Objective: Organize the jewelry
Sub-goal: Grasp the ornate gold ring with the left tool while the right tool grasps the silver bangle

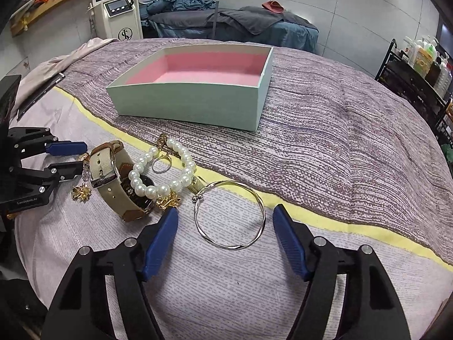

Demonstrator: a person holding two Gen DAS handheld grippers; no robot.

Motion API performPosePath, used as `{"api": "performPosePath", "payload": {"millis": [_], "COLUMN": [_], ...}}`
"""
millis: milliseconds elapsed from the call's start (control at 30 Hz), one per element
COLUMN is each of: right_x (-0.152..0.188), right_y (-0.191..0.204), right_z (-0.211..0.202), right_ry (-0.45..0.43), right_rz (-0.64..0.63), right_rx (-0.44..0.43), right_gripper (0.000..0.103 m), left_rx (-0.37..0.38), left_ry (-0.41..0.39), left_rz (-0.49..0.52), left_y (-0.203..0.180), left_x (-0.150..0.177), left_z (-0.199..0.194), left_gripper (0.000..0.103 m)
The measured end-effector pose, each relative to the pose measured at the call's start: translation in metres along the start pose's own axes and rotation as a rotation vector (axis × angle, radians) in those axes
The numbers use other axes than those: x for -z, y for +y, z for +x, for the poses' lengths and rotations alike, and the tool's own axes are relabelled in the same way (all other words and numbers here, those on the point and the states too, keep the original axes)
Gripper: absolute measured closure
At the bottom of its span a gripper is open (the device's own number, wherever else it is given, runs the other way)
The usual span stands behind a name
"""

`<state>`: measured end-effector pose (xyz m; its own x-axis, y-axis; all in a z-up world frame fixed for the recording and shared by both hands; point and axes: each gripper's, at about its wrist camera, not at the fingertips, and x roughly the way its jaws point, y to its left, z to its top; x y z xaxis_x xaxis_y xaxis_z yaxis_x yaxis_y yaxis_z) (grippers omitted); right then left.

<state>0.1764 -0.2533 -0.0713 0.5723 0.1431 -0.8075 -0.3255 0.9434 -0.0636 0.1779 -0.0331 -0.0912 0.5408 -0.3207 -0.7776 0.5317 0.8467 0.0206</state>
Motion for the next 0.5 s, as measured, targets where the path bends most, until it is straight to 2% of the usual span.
{"api": "performPosePath", "payload": {"millis": [67, 100, 133, 500], "right_x": [-0.001, -0.0017, -0.0016, -0.0002], "right_y": [-0.0016, -0.0025, -0.0034, -0.0026], "right_z": [0.0002, -0.0001, -0.0006, -0.0075], "right_ry": [-0.003, -0.005, -0.007, -0.017], "right_rz": [0.005, 0.008, 0.011, 0.028], "right_rx": [0.003, 0.006, 0.004, -0.003], "right_gripper": [0.046, 0.052, 0.054, 0.054], "left_rx": [0.002, -0.007, -0.013, 0.019], "left_ry": [0.001, 0.001, 0.001, -0.022], "left_rz": [0.006, 0.013, 0.016, -0.019], "left_y": [-0.0023, -0.0041, -0.0055, -0.0041], "left_x": [-0.001, -0.0011, -0.0013, 0.0043], "left_z": [-0.001, -0.0013, -0.0013, -0.0075], "left_gripper": [0.078, 0.078, 0.078, 0.078]}}
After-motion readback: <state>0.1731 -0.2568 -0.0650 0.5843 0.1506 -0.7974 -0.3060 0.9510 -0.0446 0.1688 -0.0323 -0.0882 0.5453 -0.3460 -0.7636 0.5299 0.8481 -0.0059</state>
